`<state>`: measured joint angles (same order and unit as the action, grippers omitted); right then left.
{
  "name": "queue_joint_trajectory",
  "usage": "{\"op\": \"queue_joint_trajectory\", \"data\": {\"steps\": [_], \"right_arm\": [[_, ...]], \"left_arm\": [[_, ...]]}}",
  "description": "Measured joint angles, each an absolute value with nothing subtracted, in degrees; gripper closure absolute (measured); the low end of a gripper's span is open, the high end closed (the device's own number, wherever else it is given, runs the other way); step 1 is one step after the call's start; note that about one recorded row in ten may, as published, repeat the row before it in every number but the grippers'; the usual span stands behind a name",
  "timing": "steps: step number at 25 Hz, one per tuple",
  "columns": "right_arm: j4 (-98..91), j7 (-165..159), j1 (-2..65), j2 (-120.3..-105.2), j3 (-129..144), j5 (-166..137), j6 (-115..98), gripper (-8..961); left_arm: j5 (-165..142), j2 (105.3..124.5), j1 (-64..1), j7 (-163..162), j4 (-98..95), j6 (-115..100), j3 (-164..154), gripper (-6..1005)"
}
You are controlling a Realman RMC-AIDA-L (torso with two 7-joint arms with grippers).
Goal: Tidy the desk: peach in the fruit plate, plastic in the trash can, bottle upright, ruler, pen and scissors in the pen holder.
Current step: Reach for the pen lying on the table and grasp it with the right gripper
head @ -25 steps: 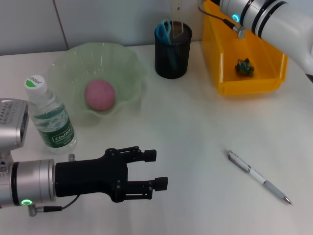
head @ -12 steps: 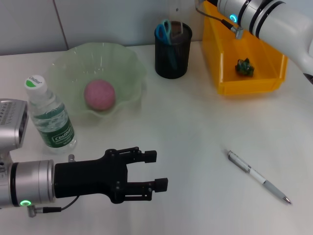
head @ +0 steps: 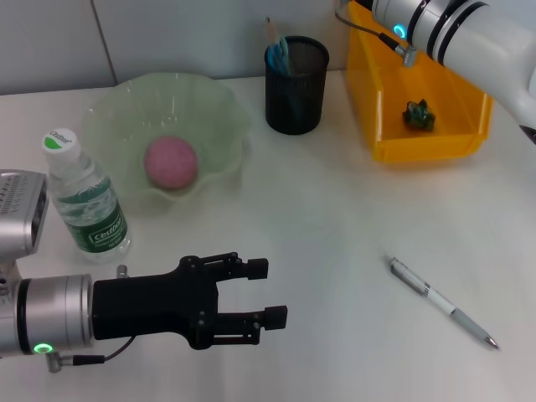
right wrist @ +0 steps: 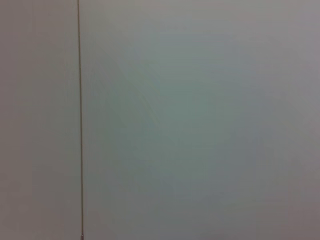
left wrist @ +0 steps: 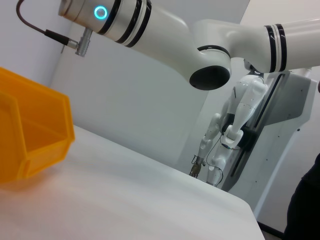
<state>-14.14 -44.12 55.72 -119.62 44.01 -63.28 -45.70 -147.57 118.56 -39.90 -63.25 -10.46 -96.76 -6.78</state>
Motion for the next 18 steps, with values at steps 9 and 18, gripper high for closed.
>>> {"op": "queue_joint_trajectory", "data": {"steps": [9, 18], "right_arm": [[-14.1, -44.1, 55.7, -119.62, 43.6, -63.3, -46.0, 322], [-25.5, -62.7, 44.6, -118.96, 53.5, -62.3, -57.9, 323]], "left_arm": [[-147.6, 118.56, -39.9, -63.6, -10.6, -96.8, -6.9, 192], [-147.6, 118.52, -39.7, -63.5, -11.1, -96.7, -6.6, 192]]}}
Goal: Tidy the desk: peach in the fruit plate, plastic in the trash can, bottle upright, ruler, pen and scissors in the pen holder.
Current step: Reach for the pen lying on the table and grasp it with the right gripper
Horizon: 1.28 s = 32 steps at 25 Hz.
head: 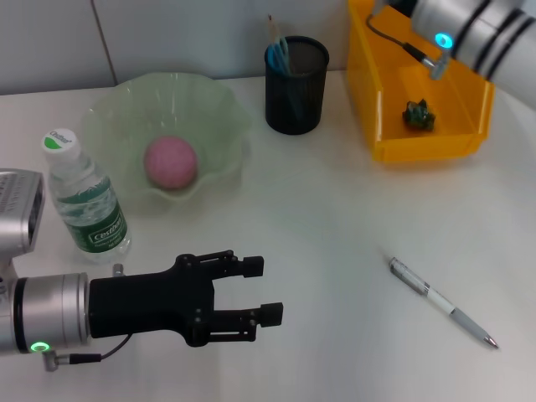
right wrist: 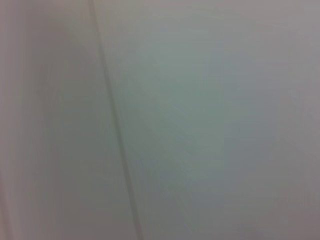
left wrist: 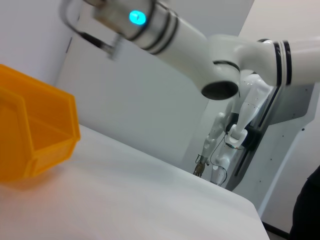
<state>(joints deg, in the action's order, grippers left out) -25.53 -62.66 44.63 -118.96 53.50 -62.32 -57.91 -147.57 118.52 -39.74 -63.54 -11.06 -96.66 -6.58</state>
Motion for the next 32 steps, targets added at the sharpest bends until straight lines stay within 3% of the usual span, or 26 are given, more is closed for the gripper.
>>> {"op": "queue_joint_trajectory", "data": {"steps": [7, 13, 18, 22, 32], "right_arm": [[-48.5, -85.9, 29.5, -118.33, 60.7, -76.3, -69.7, 323], [-64.5, -107.5, 25.5, -118.53, 60.3, -98.4, -76.3, 322], [-80.3, -131.6, 26.2, -118.84, 60.9, -121.3, -87.2, 324], [-86.3, -150.9, 32.3, -118.23, 60.8, -134.9, -101.2, 326], [-77.8, -158.8, 37.8, -117.88, 60.8, -144.2, -109.1, 329]], "left_arm": [[-147.6, 118.4, -39.3, -63.2, -11.5, -96.6, -6.8, 192], [-147.7, 118.39, -39.2, -62.6, -12.4, -96.6, -6.9, 192], [-147.6, 118.38, -39.4, -61.7, -13.0, -96.5, -6.9, 192], [-147.7, 118.39, -39.7, -60.6, -14.2, -96.5, -6.9, 192], [-147.8, 118.35, -38.8, -59.0, -18.6, -98.7, -10.9, 192]]}}
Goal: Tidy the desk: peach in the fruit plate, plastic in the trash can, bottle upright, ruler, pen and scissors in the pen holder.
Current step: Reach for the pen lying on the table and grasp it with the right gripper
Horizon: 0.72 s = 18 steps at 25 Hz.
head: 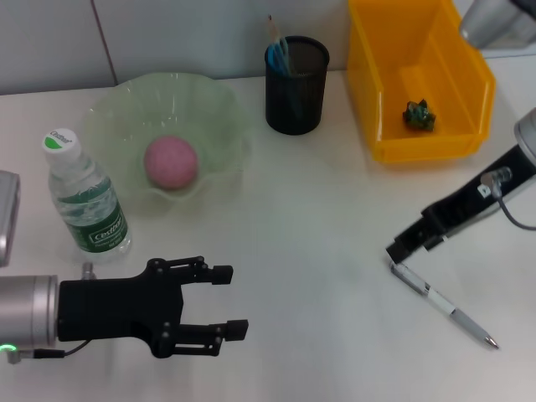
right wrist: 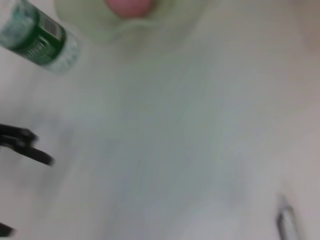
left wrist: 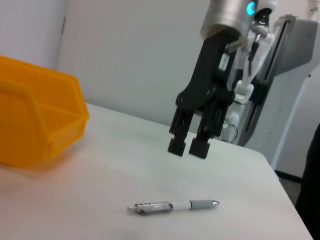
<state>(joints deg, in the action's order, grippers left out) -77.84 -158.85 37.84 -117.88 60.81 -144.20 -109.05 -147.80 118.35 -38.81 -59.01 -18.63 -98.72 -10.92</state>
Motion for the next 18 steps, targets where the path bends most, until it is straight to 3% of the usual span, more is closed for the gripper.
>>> {"op": "queue_joint_trajectory", "data": {"steps": [18], "right_arm": [[-74.0, -158.8, 38.8, -119.18, 72.0, -157.4, -106.1, 329]], "left_arm": [[-147.5, 118.24, -37.4, -58.6, -23.2, -101.9, -13.1, 192]]}}
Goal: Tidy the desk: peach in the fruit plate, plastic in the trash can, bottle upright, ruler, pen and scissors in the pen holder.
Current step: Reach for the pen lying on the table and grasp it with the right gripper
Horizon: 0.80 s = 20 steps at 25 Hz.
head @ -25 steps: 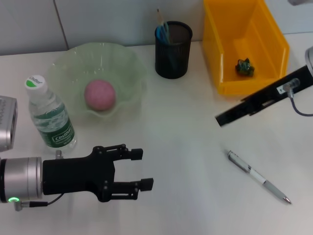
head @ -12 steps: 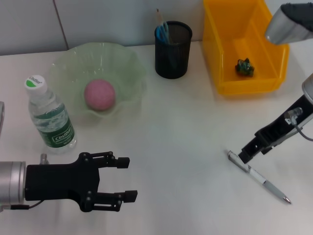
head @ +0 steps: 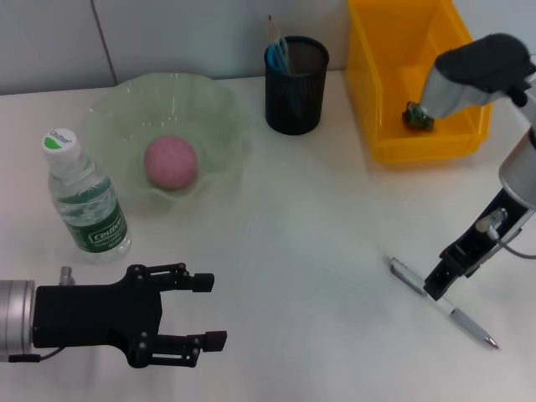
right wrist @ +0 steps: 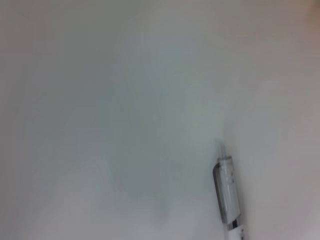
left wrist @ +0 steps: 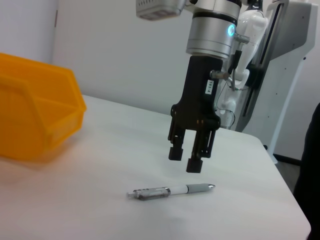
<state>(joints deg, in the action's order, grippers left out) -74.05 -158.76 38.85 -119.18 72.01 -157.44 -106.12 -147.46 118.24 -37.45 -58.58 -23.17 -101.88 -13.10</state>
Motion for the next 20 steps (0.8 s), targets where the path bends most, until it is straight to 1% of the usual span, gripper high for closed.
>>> {"op": "queue_joint_trajectory", "data": {"steps": [20], "right_arm": [[-72.3, -158.0, 37.3, -119.21, 79.4, -157.9, -99.9, 328]], "left_arm": [[-147.5, 118.11, -37.2, -57.9, -23.8, -101.9, -13.1, 192]]}}
